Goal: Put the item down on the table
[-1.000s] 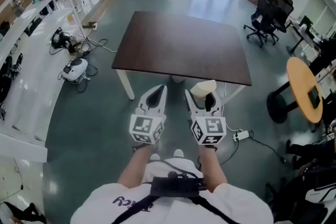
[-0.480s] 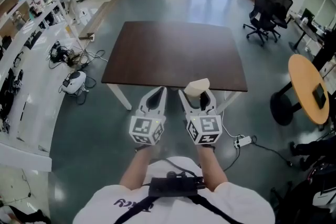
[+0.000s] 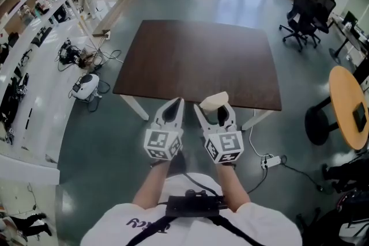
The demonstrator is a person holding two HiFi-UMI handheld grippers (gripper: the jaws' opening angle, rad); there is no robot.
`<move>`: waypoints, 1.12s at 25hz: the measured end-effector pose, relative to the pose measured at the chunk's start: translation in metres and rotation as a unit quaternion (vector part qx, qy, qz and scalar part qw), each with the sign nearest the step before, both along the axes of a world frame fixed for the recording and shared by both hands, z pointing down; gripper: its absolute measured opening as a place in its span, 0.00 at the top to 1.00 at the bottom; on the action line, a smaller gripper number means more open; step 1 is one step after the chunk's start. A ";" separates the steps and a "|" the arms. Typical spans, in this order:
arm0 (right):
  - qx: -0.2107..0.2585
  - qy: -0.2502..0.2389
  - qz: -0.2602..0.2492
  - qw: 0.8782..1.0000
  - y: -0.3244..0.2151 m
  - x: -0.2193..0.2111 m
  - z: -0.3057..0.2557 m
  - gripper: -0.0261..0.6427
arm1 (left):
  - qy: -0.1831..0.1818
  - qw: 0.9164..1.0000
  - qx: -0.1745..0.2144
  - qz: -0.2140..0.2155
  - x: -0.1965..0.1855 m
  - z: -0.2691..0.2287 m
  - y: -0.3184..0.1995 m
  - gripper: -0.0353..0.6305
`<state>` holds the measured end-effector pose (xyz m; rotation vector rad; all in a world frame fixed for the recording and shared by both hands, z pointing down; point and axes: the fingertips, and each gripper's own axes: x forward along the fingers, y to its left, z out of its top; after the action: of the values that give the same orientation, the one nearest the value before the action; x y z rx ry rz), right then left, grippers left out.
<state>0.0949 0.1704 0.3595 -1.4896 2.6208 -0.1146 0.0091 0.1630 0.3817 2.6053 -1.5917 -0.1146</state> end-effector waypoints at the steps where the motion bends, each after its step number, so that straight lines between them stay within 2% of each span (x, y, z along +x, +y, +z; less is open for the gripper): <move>1: -0.001 0.001 0.001 1.000 -0.013 -0.003 0.002 0.50 | -0.001 1.000 -0.002 0.002 -0.003 0.003 -0.014 0.93; 6: -0.007 0.009 0.039 0.999 -0.095 -0.011 0.009 0.50 | 0.005 1.000 -0.005 0.015 -0.018 0.009 -0.101 0.93; 11: -0.001 0.020 0.090 0.996 -0.179 -0.019 -0.003 0.50 | 0.006 0.999 0.012 0.034 -0.035 -0.011 -0.192 0.93; 15: -0.010 0.021 0.119 0.993 -0.234 -0.034 -0.002 0.50 | 0.010 0.999 0.016 0.049 -0.055 -0.013 -0.247 0.93; 22: -0.027 0.047 0.110 0.992 -0.298 -0.055 0.013 0.50 | 0.026 0.997 -0.007 0.073 -0.067 0.010 -0.311 0.93; 28: -0.054 0.060 0.111 0.991 -0.346 -0.043 0.041 0.50 | 0.027 0.997 -0.018 0.077 -0.059 0.031 -0.361 0.93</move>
<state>0.0518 -0.1753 0.4007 -1.8689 2.5521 -0.1531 -0.0499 -0.1976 0.4129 2.6605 -1.3578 -0.1423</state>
